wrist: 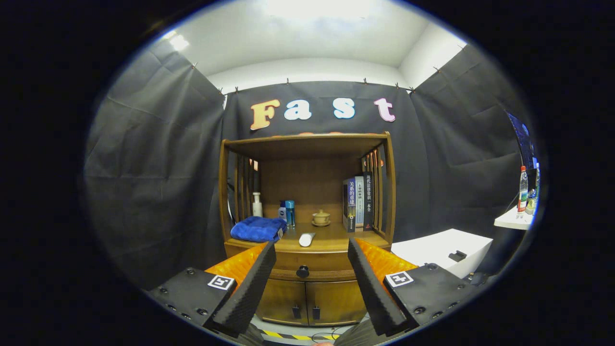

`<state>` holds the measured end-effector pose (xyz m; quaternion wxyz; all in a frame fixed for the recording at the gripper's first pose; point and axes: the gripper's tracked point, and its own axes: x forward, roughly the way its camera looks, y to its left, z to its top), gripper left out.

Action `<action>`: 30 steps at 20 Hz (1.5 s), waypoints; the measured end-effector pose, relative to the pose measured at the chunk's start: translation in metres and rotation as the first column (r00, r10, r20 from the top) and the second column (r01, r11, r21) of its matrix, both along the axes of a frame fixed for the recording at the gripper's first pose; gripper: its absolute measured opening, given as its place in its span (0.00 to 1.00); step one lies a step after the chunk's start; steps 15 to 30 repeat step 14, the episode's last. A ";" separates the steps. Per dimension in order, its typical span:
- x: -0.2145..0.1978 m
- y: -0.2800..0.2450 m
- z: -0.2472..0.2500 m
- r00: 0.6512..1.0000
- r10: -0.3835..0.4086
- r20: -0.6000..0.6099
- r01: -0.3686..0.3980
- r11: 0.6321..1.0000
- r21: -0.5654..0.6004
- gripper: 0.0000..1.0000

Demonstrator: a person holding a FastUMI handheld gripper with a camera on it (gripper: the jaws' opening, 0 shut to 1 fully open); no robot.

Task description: Pull open the drawer, take out the items inside it, and place them on the countertop above the cabinet.

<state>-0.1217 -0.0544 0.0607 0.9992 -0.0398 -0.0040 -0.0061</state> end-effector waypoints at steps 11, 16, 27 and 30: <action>-0.002 0.010 -0.010 1.000 0.029 0.003 -0.029 0.999 0.015 0.98; -0.002 0.012 -0.011 1.000 0.026 0.005 -0.026 1.000 0.017 0.98; -0.002 0.012 -0.011 1.000 0.026 0.005 -0.026 1.000 0.017 0.98; -0.002 0.012 -0.011 1.000 0.026 0.005 -0.026 1.000 0.017 0.98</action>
